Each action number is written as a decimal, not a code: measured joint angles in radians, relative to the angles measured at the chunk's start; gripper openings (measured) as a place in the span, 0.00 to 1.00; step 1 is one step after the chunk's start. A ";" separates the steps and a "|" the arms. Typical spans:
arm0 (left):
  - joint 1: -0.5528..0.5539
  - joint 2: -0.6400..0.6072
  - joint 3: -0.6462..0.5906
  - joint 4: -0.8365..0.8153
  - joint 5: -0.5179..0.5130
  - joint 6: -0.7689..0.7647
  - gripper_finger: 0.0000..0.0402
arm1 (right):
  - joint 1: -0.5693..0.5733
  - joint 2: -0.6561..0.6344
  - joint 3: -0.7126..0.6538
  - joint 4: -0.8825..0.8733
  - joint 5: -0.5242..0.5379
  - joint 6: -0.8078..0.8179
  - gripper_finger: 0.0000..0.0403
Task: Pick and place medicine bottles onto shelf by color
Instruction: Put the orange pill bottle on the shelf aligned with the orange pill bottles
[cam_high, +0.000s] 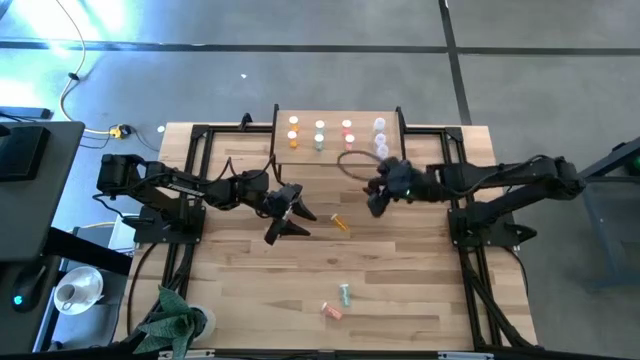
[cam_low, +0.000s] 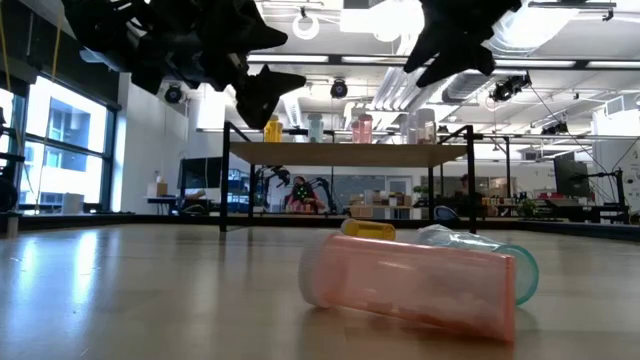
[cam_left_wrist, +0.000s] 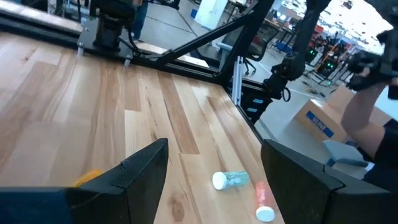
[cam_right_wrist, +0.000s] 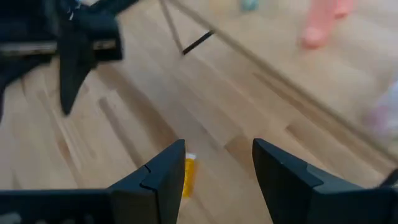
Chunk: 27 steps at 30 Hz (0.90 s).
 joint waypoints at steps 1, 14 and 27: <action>0.000 -0.001 0.000 -0.004 0.000 -0.010 0.61 | 0.021 0.012 0.000 0.001 0.009 0.005 0.44; -0.002 -0.166 0.000 -0.270 -0.143 0.004 0.61 | 0.139 0.307 0.000 0.136 0.086 -0.004 0.44; -0.021 -0.330 0.000 -0.618 -0.297 0.043 0.61 | 0.100 0.436 0.003 0.240 0.010 0.007 0.44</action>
